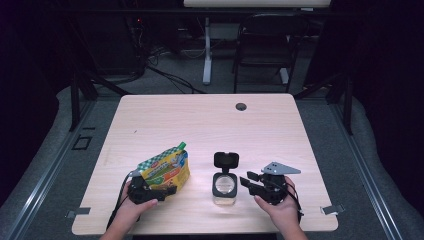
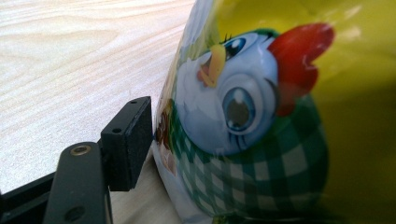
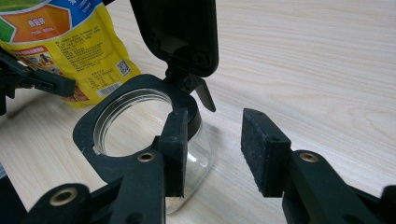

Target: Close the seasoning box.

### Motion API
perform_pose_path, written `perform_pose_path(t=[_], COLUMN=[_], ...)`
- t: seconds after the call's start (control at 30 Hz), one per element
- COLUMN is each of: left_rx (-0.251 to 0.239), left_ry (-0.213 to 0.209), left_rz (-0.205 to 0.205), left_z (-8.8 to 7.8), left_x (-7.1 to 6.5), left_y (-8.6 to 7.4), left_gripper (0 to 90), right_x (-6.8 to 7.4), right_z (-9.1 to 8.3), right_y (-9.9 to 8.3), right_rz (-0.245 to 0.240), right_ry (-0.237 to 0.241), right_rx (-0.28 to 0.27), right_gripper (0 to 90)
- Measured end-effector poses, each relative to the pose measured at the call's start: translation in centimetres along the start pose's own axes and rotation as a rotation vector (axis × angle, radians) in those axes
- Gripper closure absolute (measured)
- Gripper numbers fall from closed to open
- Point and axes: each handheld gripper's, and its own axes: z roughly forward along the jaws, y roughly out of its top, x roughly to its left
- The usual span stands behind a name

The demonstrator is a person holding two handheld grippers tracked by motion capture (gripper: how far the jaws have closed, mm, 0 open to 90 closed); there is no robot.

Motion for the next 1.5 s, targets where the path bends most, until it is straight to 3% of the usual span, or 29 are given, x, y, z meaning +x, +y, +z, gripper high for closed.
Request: perform_pose_path(t=[0.5, 1.5], left_rx=[-0.022, -0.034], left_ry=[-0.003, -0.009], left_rz=[0.022, 0.023], left_z=[0.6, 1.0], left_x=[0.1, 0.2], left_y=[-0.3, -0.6], left_gripper=[30.7, 32.0], right_x=[0.0, 0.0], right_z=[0.0, 0.0], right_y=[0.0, 0.0], right_rz=[0.001, 0.000], right_ry=[0.003, 0.003], right_rx=[0.000, 0.001], right_gripper=[61.6, 61.4])
